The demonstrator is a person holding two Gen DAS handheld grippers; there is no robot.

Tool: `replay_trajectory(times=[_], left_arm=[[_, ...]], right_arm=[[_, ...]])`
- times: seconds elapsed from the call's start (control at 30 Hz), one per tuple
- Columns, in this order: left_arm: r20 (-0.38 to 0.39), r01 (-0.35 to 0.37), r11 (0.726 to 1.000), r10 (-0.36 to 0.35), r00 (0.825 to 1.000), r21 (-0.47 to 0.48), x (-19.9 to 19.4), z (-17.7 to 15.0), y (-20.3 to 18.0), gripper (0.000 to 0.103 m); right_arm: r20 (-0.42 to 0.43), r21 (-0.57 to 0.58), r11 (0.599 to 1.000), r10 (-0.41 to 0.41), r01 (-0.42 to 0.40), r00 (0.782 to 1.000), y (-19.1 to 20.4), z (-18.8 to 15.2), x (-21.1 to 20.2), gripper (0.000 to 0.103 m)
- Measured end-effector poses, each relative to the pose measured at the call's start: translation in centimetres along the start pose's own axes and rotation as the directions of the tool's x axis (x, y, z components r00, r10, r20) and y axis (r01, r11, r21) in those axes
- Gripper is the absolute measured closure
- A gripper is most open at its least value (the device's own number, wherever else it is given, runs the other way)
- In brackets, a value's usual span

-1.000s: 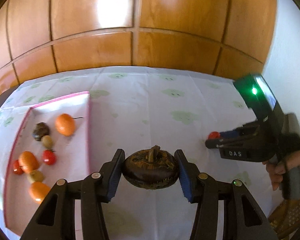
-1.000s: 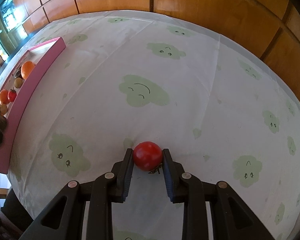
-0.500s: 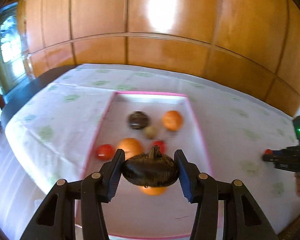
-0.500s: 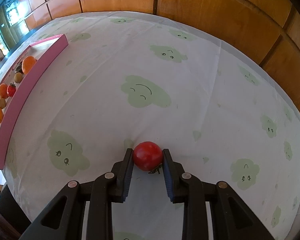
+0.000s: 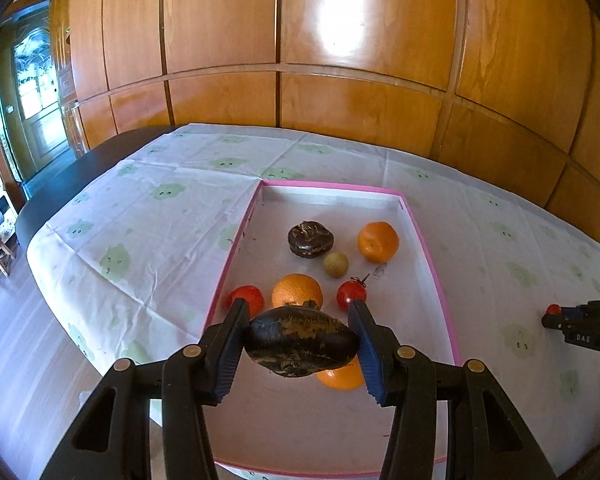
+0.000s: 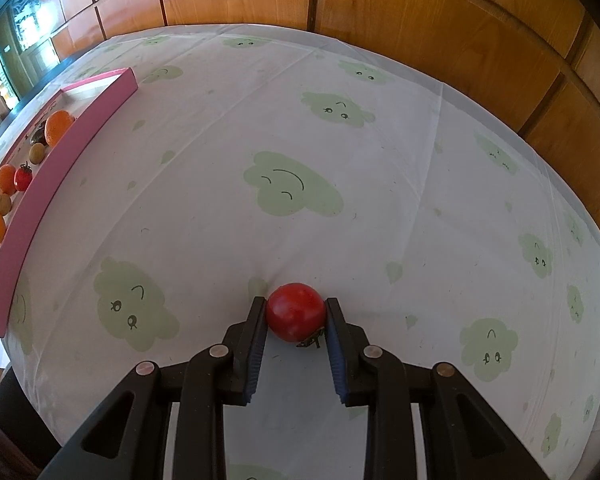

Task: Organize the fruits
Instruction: 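Carry the dark brown fruit into the tray and open the left tool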

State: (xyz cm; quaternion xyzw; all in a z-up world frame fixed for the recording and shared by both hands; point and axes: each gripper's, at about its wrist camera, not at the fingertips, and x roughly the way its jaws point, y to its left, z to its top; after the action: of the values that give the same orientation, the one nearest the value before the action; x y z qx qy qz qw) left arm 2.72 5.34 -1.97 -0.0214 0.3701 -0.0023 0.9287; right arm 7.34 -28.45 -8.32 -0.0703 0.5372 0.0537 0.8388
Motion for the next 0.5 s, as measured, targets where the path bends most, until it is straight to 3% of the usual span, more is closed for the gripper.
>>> replay_trajectory(times=[0.5], left_arm=[[-0.032,-0.028,1.000,0.028,0.999,-0.001,0.85,-0.55,0.71,0.051]], right_arm=[[0.000,0.000,1.000,-0.001,0.001,1.000,0.10,-0.02,0.00,0.075]])
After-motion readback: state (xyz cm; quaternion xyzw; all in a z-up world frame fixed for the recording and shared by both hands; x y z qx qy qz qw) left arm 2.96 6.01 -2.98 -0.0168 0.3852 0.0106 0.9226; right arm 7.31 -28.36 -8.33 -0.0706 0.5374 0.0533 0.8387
